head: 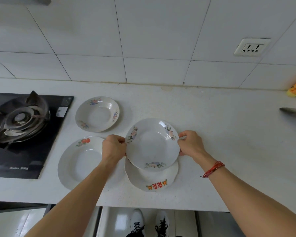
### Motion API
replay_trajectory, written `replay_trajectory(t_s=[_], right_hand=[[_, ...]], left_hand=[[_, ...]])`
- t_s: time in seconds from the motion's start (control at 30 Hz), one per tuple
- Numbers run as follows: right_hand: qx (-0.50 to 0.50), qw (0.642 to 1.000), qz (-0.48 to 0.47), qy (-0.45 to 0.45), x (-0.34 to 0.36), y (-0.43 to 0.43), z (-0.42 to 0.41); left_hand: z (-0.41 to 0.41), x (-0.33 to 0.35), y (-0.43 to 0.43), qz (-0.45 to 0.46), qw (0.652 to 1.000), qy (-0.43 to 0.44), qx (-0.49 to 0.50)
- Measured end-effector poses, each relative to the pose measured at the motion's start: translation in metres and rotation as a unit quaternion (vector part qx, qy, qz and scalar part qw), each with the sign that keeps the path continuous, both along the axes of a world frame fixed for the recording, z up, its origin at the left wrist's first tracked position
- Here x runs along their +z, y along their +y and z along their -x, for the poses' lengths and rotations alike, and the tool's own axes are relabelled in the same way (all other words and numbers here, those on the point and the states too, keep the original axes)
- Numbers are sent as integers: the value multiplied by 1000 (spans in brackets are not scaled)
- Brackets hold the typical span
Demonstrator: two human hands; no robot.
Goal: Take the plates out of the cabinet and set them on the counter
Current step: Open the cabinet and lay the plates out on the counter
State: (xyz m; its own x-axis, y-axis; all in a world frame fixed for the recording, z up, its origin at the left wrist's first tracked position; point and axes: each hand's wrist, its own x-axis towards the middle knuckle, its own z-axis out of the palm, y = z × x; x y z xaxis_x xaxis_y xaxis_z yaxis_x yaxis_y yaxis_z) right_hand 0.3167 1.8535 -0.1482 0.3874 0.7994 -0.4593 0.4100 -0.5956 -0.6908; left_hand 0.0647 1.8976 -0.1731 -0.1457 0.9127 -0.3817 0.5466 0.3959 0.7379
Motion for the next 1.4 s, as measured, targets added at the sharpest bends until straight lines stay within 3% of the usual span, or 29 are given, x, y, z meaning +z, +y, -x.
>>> replay_trajectory(t_s=[0.43, 0.9, 1.4], right_hand=[[11, 999, -30, -2, 31, 68, -5], [11, 1000, 2, 6, -13, 133, -17], [14, 999, 27, 33, -45, 156, -24]], left_hand=[[-15, 13, 75, -26, 999, 18, -16], [-32, -26, 141, -24, 997, 73, -26], [-41, -45, 155, -57, 988, 134, -52]])
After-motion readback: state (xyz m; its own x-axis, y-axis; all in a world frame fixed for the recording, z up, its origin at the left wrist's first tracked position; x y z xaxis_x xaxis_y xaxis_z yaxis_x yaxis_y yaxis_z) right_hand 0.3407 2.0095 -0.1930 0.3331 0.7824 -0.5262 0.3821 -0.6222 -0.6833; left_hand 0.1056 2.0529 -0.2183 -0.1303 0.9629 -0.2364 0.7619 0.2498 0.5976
